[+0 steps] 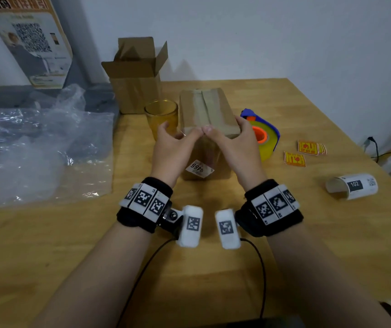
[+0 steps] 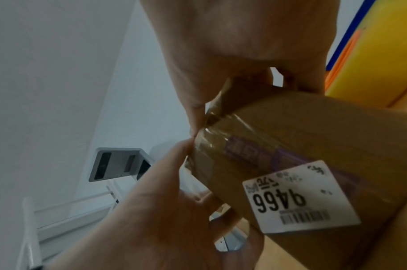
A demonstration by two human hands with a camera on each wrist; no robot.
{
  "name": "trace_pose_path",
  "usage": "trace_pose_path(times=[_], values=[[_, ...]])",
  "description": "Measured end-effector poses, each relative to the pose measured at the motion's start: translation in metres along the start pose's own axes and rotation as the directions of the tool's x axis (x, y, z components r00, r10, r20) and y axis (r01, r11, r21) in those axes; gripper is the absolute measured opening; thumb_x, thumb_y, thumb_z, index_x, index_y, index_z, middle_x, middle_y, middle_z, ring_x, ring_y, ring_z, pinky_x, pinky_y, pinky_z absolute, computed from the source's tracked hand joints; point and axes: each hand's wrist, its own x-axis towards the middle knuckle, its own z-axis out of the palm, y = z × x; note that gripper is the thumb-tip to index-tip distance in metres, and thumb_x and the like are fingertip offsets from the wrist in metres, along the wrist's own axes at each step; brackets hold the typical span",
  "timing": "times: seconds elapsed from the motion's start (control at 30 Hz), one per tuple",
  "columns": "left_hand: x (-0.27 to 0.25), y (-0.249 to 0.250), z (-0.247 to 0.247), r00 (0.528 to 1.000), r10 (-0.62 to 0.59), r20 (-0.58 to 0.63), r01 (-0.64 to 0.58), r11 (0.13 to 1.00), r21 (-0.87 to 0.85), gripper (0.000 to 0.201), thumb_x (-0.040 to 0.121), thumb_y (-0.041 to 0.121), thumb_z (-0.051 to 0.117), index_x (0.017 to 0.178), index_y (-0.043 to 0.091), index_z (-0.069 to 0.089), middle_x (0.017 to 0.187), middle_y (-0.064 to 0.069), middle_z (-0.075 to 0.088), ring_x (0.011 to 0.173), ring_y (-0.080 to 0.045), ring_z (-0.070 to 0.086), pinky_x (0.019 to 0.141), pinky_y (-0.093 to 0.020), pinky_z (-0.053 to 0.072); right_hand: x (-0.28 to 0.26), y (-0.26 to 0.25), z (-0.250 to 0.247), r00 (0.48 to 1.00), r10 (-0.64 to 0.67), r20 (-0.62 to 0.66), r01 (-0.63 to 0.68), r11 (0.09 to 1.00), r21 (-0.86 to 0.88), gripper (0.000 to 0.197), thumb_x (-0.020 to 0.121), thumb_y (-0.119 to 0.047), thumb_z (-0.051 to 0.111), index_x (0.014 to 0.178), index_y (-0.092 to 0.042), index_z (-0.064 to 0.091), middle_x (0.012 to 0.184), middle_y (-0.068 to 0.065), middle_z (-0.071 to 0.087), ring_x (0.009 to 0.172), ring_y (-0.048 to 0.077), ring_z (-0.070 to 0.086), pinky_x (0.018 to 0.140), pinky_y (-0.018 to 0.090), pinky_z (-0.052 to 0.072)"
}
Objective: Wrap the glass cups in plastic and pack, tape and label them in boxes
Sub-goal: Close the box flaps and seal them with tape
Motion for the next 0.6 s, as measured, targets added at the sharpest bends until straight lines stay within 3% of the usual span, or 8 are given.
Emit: trace_pose_path(times=[0.27,0.33,0.47,0.53,0.6], values=[[0.003,-0.008,0.004,0.993,0.047,-0.108,-0.046,0.999,0.01,0.098,0.055,0.072,0.077,0.139,0.029,0.055,0.108,0.018,0.069,0.108,-0.011,0.067,0.102,-0.046,0.053,0.007,0.008,-0.006,0.997,-0.075,-0.017,0.076,0.997,0.019,0.041,0.083,-0.038,0.079,0.12,-0.023,0.072,0.107,-0.007,0.078,0.099,0.01,0.074,0.089,0.043,0.062],[0.002,-0.01,0.004,0.992,0.049,-0.114,-0.051,0.999,-0.015,0.096,0.056,0.071,0.076,0.138,0.026,0.058,0.109,0.016,0.07,0.107,-0.01,0.068,0.101,-0.043,0.054,0.005,0.01,-0.007,0.995,-0.098,-0.012,0.098,0.995,0.015,0.028,0.089,-0.033,0.075,0.116,-0.025,0.074,0.104,-0.009,0.078,0.097,0.008,0.073,0.088,0.04,0.062],[0.0,-0.012,0.004,0.993,0.06,-0.102,-0.068,0.995,-0.077,0.085,0.061,0.069,0.076,0.132,0.023,0.063,0.11,0.013,0.073,0.102,-0.006,0.069,0.093,-0.036,0.056,0.005,0.011,-0.014,0.994,-0.111,0.001,0.111,0.994,-0.013,0.026,0.102,-0.028,0.062,0.121,-0.019,0.076,0.085,-0.019,0.075,0.081,-0.005,0.067,0.068,0.014,0.05],[0.003,-0.018,0.002,0.995,0.039,-0.093,-0.049,0.993,-0.108,0.064,0.071,0.064,0.073,0.121,0.024,0.068,0.104,0.014,0.075,0.098,-0.004,0.07,0.085,-0.03,0.057,0.009,0.012,-0.018,0.996,-0.084,-0.001,0.084,0.996,-0.016,0.025,0.104,-0.026,0.059,0.118,-0.014,0.077,0.075,-0.026,0.071,0.073,-0.01,0.064,0.063,0.009,0.046],[0.009,-0.026,-0.002,0.996,-0.015,-0.091,-0.005,0.976,-0.219,0.037,0.088,0.047,0.069,0.114,0.021,0.072,0.095,0.012,0.077,0.094,-0.009,0.073,0.074,-0.028,0.058,0.011,0.012,-0.019,0.998,-0.055,0.002,0.055,0.998,-0.014,0.024,0.104,-0.028,0.059,0.107,-0.014,0.078,0.073,-0.026,0.07,0.075,-0.007,0.064,0.069,0.013,0.049]])
